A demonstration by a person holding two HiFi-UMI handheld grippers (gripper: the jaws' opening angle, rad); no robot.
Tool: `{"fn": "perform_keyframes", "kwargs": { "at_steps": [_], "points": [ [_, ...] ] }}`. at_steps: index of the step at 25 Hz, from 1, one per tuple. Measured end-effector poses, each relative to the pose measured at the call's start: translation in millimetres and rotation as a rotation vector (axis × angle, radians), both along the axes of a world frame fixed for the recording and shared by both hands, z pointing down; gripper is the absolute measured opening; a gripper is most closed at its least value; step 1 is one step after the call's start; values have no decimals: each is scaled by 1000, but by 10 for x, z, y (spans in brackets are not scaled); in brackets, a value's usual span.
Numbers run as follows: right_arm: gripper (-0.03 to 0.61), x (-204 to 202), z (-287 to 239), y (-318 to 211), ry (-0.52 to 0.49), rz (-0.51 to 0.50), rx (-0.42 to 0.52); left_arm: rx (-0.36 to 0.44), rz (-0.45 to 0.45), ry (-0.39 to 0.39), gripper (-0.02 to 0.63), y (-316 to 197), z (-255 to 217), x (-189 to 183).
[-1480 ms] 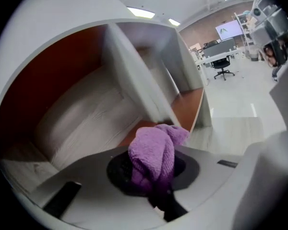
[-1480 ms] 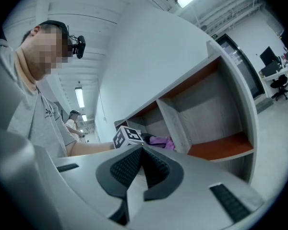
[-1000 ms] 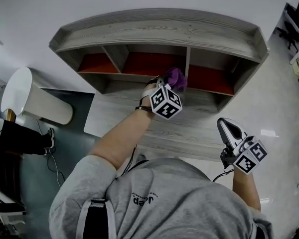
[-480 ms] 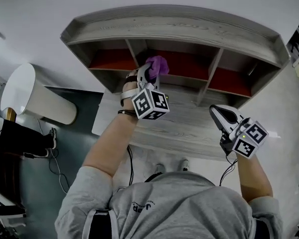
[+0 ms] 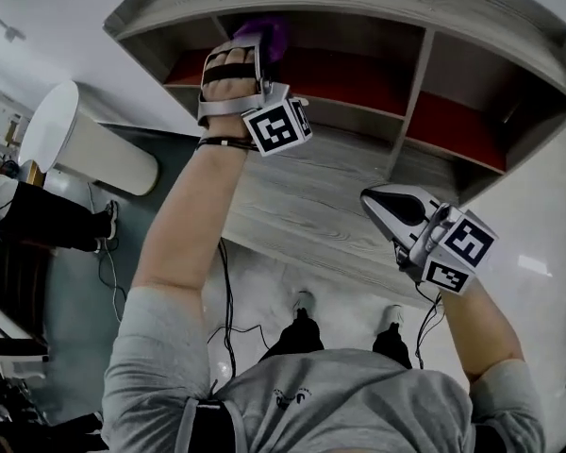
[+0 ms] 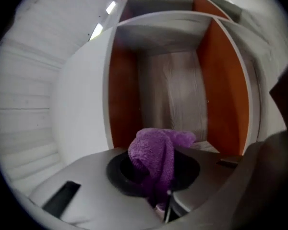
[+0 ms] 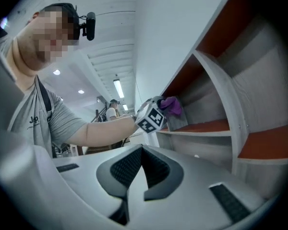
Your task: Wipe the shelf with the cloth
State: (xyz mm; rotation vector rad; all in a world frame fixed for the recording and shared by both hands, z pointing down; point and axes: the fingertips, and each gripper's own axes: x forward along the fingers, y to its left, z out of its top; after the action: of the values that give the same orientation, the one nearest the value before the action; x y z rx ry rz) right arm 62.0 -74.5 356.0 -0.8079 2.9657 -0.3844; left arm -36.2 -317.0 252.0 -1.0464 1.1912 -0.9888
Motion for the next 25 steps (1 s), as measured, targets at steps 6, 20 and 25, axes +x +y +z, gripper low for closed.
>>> {"fn": "perform_keyframes", "kwargs": {
  "at_steps": [6,20,25],
  "points": [
    [21,410,531,198,-68,-70,-16,156,-176,-214,74,-281,-52,28],
    [21,419,865,-4,-108,-58,2,78,-356,-265,78,-943,0,-186],
    [21,493,833,-323,43,102,126,-3,-388,-326,76,-1042,99,-174]
  ]
}}
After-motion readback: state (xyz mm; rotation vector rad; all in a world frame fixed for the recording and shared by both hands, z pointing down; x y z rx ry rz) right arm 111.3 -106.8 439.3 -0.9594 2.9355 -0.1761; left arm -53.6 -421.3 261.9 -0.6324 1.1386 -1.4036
